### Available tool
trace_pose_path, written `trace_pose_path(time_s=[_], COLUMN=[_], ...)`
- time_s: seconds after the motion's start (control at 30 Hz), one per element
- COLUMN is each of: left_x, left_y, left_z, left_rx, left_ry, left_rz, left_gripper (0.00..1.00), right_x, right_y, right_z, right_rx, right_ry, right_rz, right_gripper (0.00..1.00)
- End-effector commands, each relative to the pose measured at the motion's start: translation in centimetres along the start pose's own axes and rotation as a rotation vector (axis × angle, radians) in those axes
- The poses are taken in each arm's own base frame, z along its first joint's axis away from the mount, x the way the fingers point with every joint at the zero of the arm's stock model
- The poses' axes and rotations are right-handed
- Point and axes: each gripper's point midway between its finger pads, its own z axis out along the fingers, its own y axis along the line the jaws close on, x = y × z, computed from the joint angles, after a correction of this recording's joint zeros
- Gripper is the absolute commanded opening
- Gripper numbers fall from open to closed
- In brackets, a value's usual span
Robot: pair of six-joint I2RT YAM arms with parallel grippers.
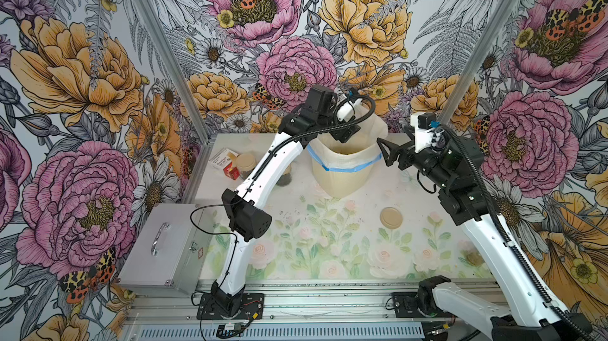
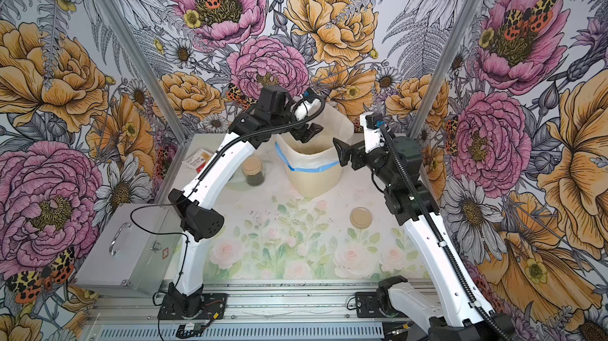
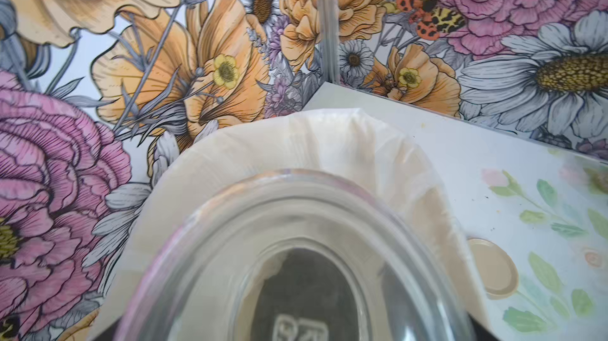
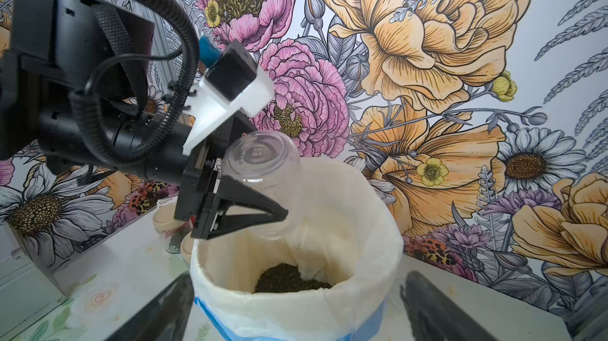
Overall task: Empty moldy tea leaves from jars
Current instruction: Pour the moldy tea leaves from the jar into the trash bin.
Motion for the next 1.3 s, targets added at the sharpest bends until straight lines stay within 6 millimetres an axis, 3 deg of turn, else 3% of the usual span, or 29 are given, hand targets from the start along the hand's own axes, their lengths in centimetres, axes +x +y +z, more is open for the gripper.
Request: trace_pose_path(time_s=[0.0, 0.23, 0.7, 0.97, 1.27], left_x=[-4.1, -7.0, -7.1, -5.8, -5.1], left_y=[3.4, 3.9, 6.3, 8.0, 7.2], left_z=[-4.1, -5.5, -6.3, -6.3, -5.2], left_rx=[-0.023, 0.149, 0.242, 0.298, 0.395], left_ry=[-0.156, -0.284, -0.291, -0.253, -0.178], left_rz=[-0.144, -0.506, -0.930, -1.171, -1.371], left_gripper=[0.59, 0.60, 0.59, 0.59, 0.59], right_x=[-1.1, -1.2, -3.8, -5.5, -6.2], right_y=[-0.4, -0.3, 1.6, 2.7, 3.6], right_z=[-0.1, 1.0, 3.8, 5.5, 8.5], right_rx=[0.006, -0.020, -0.194, -0.308, -0.368], right_ry=[-0.026, -0.027, -0.162, -0.291, -0.320], right_rz=[-0.004, -0.015, -0.051, -0.050, -0.061], right_gripper=[1.00, 1.00, 1.00, 1.00, 1.00])
